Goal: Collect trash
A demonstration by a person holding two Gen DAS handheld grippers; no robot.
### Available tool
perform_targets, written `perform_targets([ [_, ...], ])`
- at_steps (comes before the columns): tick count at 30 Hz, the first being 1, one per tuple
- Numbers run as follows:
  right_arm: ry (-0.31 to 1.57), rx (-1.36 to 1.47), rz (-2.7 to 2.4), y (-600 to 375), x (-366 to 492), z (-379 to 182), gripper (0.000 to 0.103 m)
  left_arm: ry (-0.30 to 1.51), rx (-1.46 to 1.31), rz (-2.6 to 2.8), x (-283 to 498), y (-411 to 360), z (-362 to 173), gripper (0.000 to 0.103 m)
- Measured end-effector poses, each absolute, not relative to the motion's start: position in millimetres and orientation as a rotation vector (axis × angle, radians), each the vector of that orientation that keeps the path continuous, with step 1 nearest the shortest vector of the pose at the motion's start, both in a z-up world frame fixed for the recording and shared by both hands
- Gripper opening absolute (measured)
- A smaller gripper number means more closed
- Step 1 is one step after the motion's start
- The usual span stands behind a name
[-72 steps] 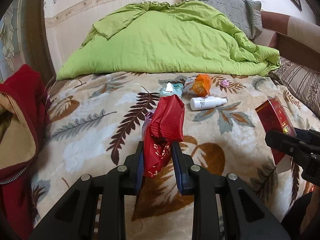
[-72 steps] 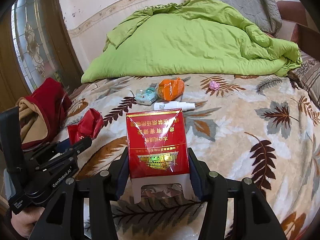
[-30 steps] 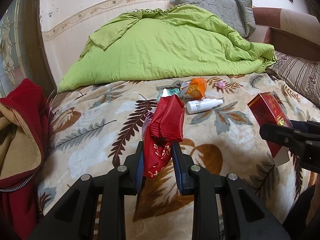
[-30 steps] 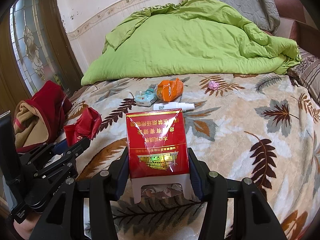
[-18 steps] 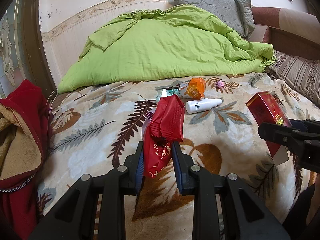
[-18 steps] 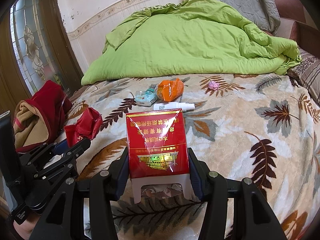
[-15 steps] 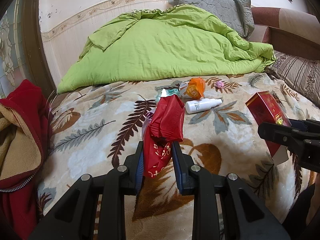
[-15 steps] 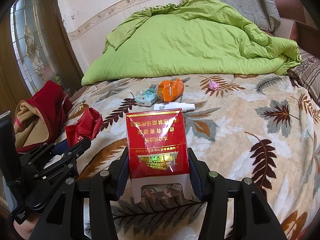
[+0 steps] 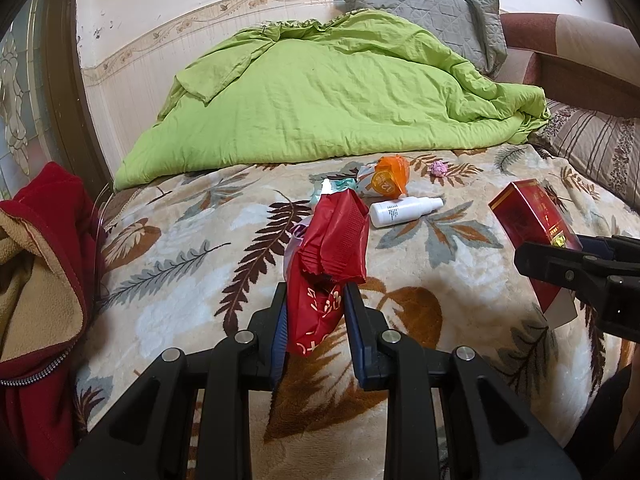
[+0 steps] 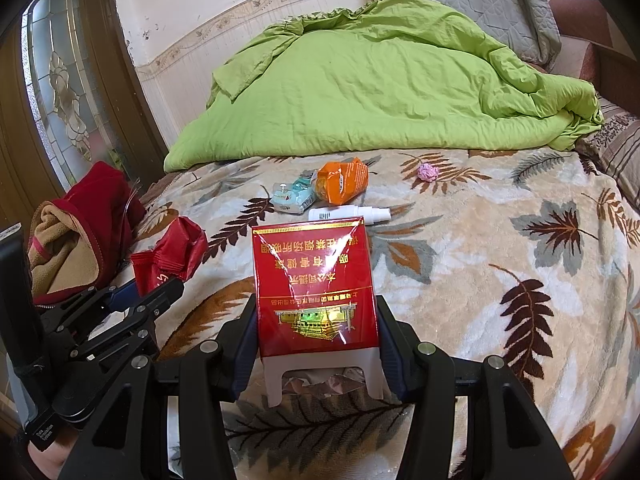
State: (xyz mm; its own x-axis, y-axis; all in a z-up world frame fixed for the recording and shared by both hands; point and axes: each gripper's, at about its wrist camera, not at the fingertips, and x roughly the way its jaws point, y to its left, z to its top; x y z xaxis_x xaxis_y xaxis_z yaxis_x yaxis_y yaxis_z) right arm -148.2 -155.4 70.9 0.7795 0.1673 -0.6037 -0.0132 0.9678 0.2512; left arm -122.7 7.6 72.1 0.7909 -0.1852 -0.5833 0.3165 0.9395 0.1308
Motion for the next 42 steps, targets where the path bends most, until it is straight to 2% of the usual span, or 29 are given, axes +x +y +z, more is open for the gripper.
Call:
perform_targets([
  [42,0.666,0.258,0.099,-157.1,-148.0,73.7,0.057,0.615,0.248,-0.291,-125.0,-2.8,66.2,0.025],
])
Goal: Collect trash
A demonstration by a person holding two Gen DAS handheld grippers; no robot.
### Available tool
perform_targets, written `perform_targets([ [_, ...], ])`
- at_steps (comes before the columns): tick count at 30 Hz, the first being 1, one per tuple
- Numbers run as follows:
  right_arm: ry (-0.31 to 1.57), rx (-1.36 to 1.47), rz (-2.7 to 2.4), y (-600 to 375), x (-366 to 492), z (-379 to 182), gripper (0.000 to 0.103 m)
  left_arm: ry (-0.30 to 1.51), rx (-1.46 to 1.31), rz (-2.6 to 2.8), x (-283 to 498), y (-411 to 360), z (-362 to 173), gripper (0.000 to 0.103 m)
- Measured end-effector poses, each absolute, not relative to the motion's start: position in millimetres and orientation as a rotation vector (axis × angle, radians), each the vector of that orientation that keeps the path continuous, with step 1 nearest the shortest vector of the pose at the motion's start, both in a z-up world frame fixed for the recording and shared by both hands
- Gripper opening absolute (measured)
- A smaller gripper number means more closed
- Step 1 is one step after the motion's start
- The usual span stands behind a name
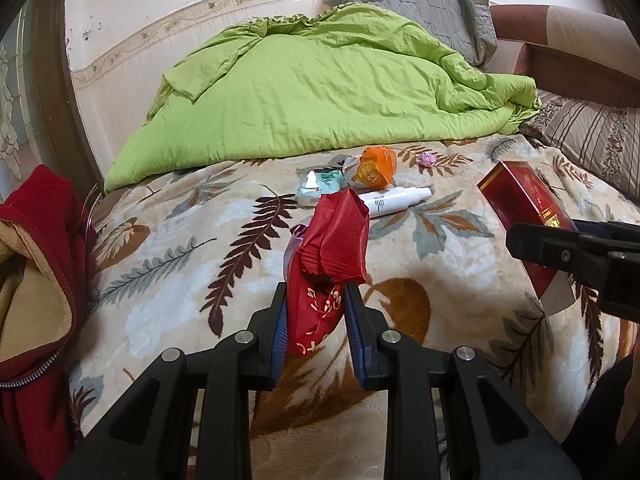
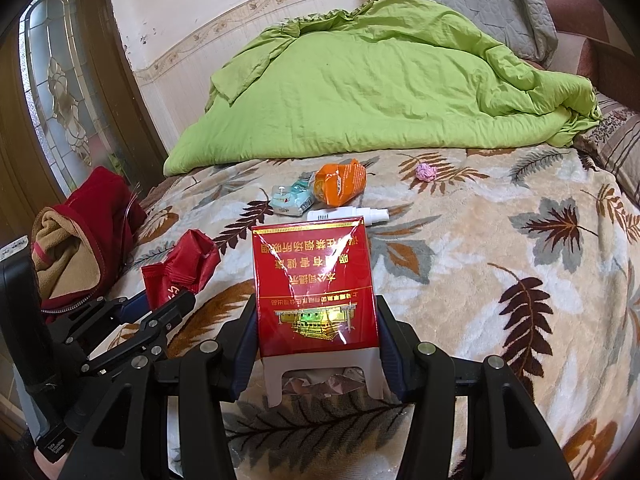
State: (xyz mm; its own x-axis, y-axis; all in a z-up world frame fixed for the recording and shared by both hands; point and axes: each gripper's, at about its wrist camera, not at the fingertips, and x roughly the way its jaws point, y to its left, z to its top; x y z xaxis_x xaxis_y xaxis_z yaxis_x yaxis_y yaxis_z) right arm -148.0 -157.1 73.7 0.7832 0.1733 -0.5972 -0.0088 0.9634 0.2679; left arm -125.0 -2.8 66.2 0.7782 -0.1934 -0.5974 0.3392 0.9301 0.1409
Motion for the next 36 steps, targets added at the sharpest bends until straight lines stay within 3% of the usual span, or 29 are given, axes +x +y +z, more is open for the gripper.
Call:
perform_targets([
  [25,0.659,0.362,0.102,-169.9,-164.7,74.7,0.057,0.621,0.23,-0.351,-136.9,-6.5,65.9,0.025],
  [36,0.622,0.453,-0.04,-239.8,-280.3,101.7,0.057,0.548,0.275,-0.643,-206.5,-65.3,107.4,0.025],
])
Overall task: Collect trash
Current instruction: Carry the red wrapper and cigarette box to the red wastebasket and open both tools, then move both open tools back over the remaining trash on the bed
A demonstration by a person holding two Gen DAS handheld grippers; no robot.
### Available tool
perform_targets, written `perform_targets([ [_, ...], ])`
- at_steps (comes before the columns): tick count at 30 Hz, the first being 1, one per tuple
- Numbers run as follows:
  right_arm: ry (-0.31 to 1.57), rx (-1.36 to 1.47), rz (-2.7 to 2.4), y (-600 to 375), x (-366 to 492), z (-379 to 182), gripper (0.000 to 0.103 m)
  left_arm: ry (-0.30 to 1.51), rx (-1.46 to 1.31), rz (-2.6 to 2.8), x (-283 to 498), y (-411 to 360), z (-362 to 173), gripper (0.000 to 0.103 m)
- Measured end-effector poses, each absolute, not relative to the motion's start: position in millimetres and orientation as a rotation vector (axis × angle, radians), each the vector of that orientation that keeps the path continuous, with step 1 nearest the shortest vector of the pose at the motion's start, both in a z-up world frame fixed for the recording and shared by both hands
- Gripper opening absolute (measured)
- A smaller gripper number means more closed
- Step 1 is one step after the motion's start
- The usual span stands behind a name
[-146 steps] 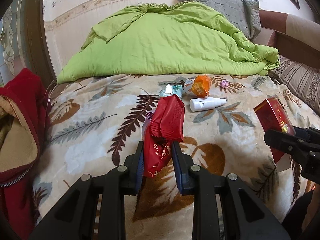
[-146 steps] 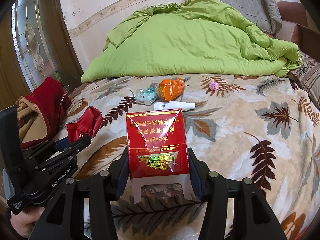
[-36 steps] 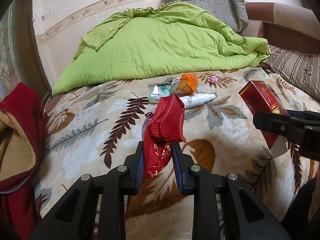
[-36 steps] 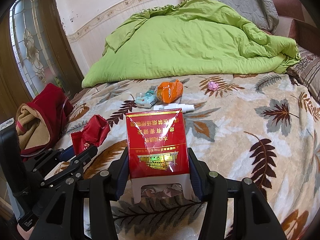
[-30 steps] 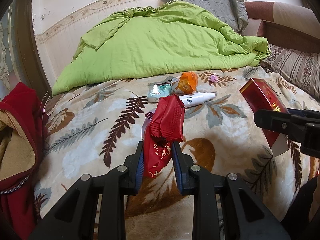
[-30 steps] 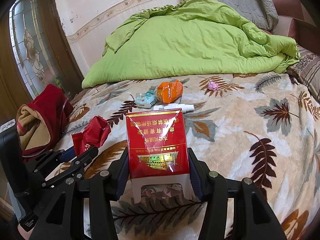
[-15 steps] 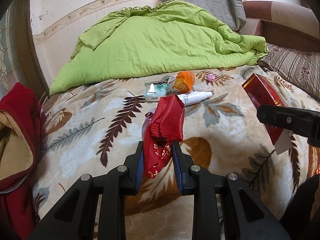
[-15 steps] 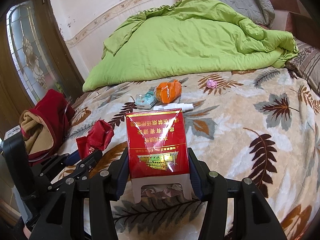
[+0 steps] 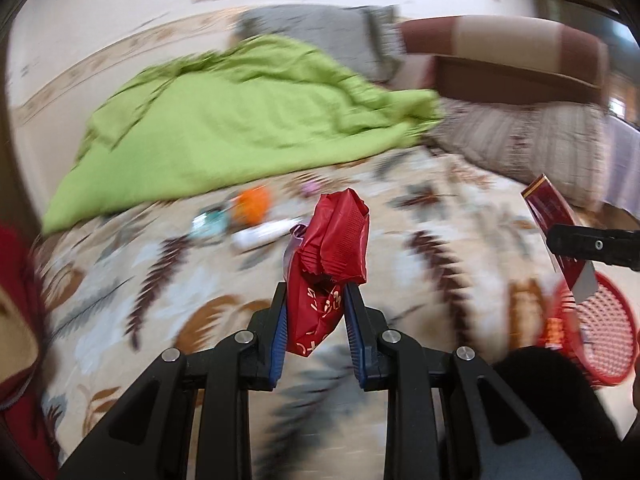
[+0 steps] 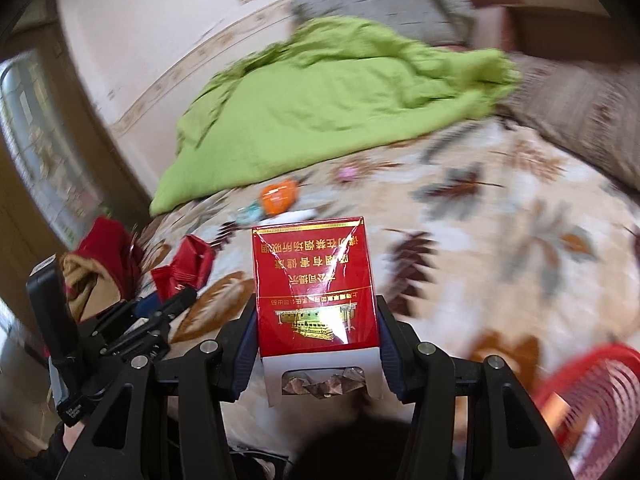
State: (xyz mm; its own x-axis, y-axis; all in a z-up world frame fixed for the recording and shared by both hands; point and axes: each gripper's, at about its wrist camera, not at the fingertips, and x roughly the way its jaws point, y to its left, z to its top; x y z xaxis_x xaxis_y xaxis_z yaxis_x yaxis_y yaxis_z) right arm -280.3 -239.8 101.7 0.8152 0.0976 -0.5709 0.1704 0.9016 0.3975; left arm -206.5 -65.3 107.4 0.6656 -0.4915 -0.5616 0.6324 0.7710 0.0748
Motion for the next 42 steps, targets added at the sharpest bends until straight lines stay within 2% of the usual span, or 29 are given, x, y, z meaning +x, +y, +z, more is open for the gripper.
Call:
perform_targets([
  [10,0.582,0.559,-0.352,-338.9,-409.0,115.4,0.057,0.573,0.344,-1.029,-286.7,-174.6,130.0,0.026],
  [16,0.531,0.636,-0.455,-371.1,-463.3,113.8,0.058,0.699,0.374,-1.224,-327.0,-236.6,115.9,0.027],
  [18,0.535,0.673,-0.462,-377.8,-472.5,105.4,0.059,0.74,0.384,-1.257,-334.1,-250.1,108.3,0.04],
  [19,0.541,0.699,-0.471,-380.7,-476.8,98.8,0.059,0.772,0.401,-1.281,-338.4,-257.5,102.5,0.057],
  [20,0.541,0.713,-0.485,-383.3,-480.3,94.5,0.06,0.786,0.411,-1.291,-339.3,-261.8,99.5,0.061],
  [24,0.549,0.762,-0.46,-390.7,-488.9,81.5,0.072,0.782,0.408,-1.277,-343.2,-260.7,97.5,0.061],
  [33,0.535,0.748,-0.391,-386.2,-472.4,85.4,0.072,0.698,0.369,-1.162,-311.2,-230.5,123.3,0.061],
  [42,0.579,0.688,-0.277,-357.4,-417.5,94.4,0.072,0.711,0.275,-1.0,-250.6,-175.8,131.2,0.061],
])
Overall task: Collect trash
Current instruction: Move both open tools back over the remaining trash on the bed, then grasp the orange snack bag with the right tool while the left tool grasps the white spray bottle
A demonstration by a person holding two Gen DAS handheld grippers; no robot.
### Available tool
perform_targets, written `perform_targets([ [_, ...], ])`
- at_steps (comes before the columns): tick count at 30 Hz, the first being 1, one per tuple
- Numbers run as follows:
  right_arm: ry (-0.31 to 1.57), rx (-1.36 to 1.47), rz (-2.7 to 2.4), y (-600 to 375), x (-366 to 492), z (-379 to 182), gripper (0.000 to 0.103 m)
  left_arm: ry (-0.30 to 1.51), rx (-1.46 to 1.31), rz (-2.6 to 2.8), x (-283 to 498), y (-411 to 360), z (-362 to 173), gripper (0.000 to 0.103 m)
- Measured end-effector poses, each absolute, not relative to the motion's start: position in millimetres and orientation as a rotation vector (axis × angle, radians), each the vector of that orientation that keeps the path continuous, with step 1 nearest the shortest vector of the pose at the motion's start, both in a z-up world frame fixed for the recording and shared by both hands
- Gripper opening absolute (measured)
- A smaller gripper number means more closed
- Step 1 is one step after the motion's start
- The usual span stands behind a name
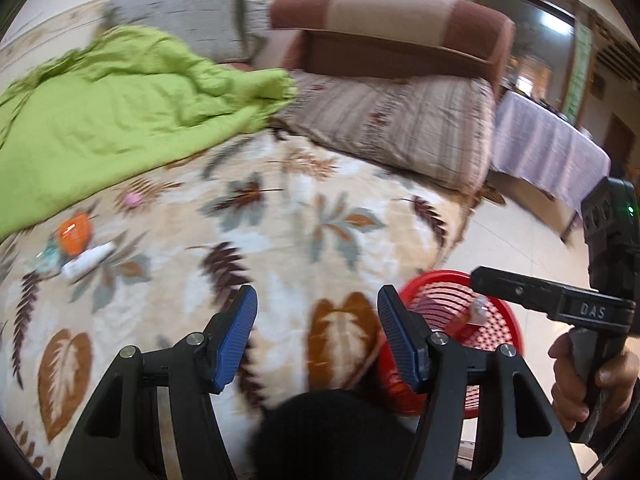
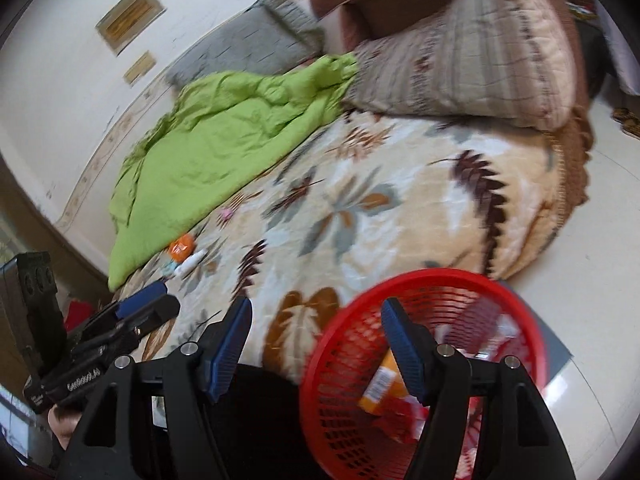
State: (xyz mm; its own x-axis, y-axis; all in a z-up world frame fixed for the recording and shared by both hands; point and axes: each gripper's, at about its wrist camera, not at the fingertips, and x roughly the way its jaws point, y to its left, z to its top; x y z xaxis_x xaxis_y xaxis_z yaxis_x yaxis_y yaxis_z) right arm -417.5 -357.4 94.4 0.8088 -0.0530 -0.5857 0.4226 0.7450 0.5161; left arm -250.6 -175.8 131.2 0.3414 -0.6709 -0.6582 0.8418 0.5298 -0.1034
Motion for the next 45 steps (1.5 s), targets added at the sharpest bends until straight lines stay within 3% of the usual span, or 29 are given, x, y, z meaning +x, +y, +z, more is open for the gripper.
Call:
perform_targets([
  [13,0.657,0.526,-0.027,-285.2,-294.2,109.9,0.072,0.755,0.133,-0.686,-136.5,-75.2,112.8,0.062],
  [27,0.77,0.39,0.088,-220.5,-110.7,100.6,0.073,0.795,0.026,-0.3,4.1,8.1,51.7,0.062],
  [42,0.943,0.268,0.048,-176.7,107.6,39.3,0.073,0.825,-0.095,-0.205,38.5,44.5,50.6,0.062],
  [45,0.923,0.326,0.065,-186.5,114.1,36.9,0.066,0.821,-0.084,-0.221,37.9,40.7,51.7,0.062],
])
